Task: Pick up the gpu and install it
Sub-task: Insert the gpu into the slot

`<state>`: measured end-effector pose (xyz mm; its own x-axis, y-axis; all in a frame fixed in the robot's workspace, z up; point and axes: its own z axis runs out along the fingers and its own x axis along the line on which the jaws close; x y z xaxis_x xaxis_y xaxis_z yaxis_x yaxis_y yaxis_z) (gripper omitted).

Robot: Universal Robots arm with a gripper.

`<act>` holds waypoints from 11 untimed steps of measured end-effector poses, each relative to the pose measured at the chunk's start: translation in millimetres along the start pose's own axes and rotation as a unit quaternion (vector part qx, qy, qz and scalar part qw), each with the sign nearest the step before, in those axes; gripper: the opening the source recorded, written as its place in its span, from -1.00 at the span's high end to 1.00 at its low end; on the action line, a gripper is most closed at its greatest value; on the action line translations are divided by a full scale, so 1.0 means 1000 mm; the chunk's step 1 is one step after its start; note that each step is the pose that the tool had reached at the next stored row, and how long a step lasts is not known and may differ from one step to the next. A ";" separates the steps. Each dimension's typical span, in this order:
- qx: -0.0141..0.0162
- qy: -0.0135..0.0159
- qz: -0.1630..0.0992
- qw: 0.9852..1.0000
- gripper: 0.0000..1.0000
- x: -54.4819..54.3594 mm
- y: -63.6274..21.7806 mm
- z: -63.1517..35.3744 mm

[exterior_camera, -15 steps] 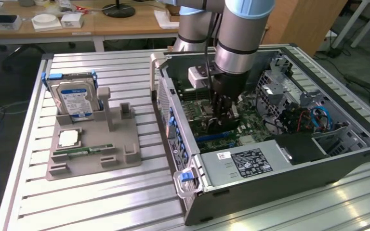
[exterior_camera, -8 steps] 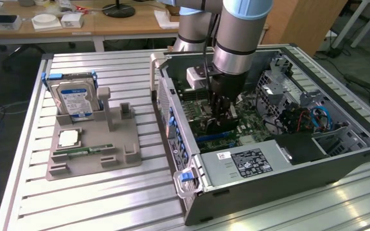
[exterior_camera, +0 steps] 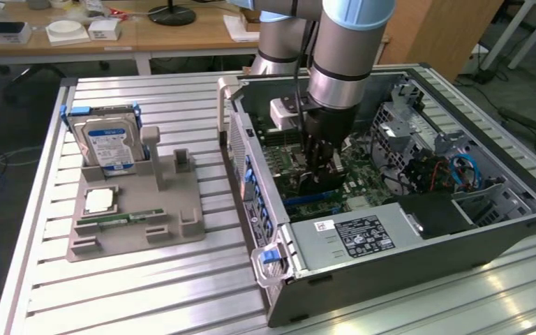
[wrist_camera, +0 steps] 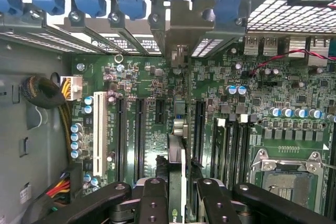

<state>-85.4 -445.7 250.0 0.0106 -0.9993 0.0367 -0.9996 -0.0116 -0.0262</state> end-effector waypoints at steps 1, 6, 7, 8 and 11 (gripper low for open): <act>0.000 0.000 0.000 1.000 0.47 0.000 0.0000 0.0000; 0.001 0.000 0.000 1.000 0.47 0.000 0.0010 0.0003; 0.002 0.000 0.000 1.000 0.47 0.000 0.0012 0.0003; 0.003 0.000 0.000 1.000 0.47 0.000 0.0014 0.0003; 0.009 0.000 0.000 1.000 0.47 0.000 0.0015 0.0003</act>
<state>-86.9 -445.7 249.6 0.0100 -0.9993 0.0369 -0.9989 -0.0117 -0.0445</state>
